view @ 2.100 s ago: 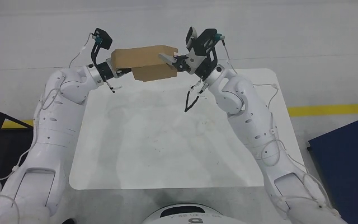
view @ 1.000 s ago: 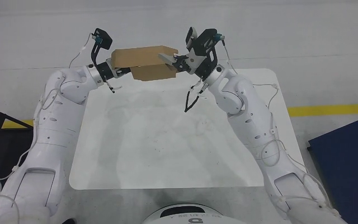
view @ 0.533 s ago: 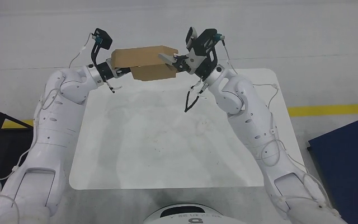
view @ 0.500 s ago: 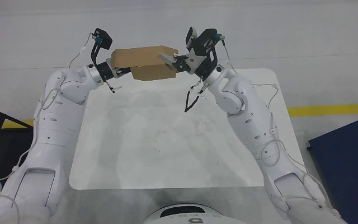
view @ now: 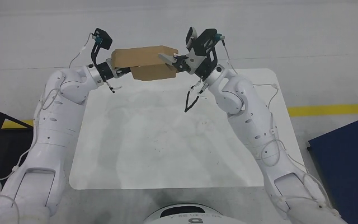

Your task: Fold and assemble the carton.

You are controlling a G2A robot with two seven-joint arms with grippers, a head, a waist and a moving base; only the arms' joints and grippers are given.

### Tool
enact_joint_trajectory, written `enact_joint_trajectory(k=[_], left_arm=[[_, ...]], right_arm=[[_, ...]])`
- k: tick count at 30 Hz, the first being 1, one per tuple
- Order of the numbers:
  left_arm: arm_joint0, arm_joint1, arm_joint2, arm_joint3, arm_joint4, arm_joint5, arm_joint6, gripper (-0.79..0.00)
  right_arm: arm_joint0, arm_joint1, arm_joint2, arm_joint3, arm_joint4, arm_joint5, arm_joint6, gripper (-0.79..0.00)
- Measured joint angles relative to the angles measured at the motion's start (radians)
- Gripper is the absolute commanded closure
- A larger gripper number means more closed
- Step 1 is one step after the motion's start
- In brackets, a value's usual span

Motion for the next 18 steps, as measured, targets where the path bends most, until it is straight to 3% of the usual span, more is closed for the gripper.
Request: enact_joint_trajectory(k=[11,14,18], left_arm=[[0.016,-0.004,0.006,-0.003,-0.027,0.014,0.016,0.0],[0.029,-0.014,0.034,0.026,-0.106,0.004,0.02,0.0],[-0.006,-0.034,0.083,0.143,-0.236,-0.072,0.002,0.0]], right_arm=[[-0.022,-0.002,0.011,0.003,0.036,-0.028,-0.015,-0.785],[-0.044,0.005,0.066,0.014,0.229,-0.11,0.036,-0.785],[-0.05,0.026,0.159,0.004,0.488,-0.167,0.206,-0.785]])
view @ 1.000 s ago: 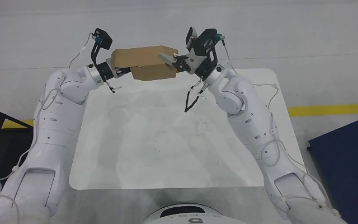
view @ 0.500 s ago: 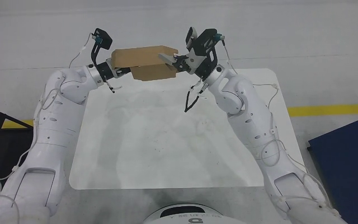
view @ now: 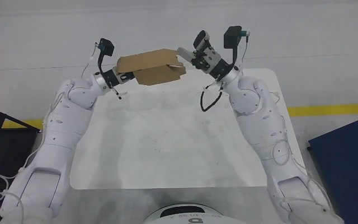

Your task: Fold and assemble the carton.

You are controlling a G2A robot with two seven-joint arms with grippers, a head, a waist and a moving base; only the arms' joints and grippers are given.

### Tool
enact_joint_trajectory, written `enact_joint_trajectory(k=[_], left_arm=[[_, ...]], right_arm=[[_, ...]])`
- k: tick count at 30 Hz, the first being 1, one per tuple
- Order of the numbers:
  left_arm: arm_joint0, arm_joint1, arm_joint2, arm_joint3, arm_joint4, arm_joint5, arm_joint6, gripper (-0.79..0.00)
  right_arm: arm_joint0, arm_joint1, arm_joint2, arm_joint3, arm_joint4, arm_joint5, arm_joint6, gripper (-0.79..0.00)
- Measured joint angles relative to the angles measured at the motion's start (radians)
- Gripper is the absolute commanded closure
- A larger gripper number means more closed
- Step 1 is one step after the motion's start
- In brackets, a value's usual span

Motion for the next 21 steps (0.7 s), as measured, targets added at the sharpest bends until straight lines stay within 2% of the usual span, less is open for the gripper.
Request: enact_joint_trajectory(k=[3,5,10,15,21], left_arm=[[-0.041,-0.021,0.044,0.083,-0.084,-0.066,-0.005,0.0],[-0.06,-0.037,0.084,0.102,-0.155,-0.073,-0.025,0.0],[-0.106,-0.082,0.197,0.146,-0.401,-0.07,-0.159,0.0],[-0.148,-0.129,0.28,0.243,-0.673,-0.07,-0.363,0.0],[-0.146,-0.128,0.28,0.24,-0.662,-0.07,-0.357,0.0]], right_arm=[[-0.006,0.018,0.049,-0.019,0.127,-0.021,0.166,-0.785],[-0.006,0.029,0.074,-0.031,0.19,-0.02,0.276,-0.785],[-0.024,0.054,0.139,-0.087,0.331,-0.025,0.464,-0.785],[-0.038,0.064,0.175,-0.125,0.392,-0.016,0.506,-0.785],[-0.037,0.064,0.174,-0.123,0.39,-0.017,0.505,-0.785]])
